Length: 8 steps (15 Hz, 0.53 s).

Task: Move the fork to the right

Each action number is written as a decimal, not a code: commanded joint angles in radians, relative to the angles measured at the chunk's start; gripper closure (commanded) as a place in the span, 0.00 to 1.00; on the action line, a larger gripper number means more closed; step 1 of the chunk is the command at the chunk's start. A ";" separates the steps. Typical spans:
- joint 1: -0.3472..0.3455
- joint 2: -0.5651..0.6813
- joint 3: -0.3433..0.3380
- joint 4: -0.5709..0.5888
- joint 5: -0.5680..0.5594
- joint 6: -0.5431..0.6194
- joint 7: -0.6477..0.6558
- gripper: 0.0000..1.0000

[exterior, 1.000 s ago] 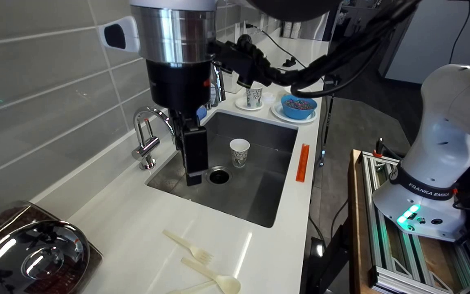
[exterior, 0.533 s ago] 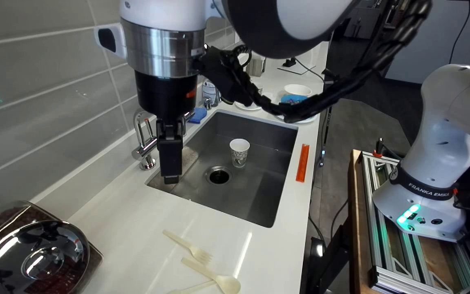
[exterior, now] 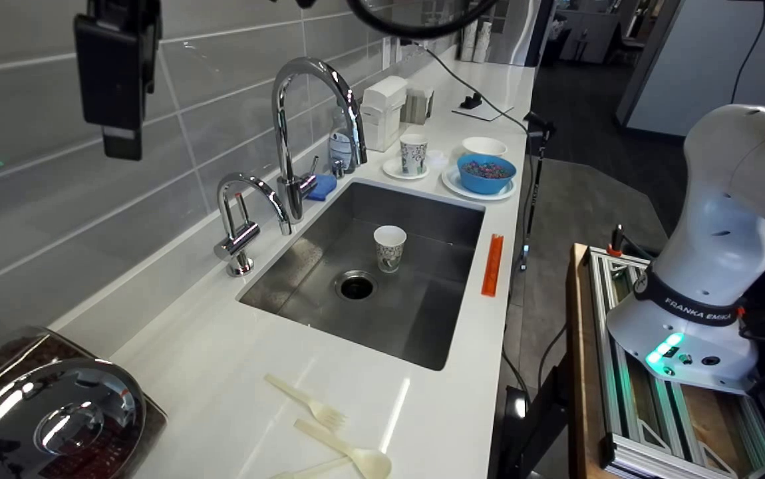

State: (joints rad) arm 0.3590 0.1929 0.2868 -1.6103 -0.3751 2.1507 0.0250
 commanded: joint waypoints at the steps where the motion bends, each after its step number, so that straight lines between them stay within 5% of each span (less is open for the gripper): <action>1: 0.010 0.014 -0.008 0.028 -0.001 -0.011 -0.001 0.00; 8: 0.013 0.041 -0.009 0.046 0.016 -0.040 -0.002 0.00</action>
State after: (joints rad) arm 0.3635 0.2316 0.2861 -1.5694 -0.3805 2.1438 0.0250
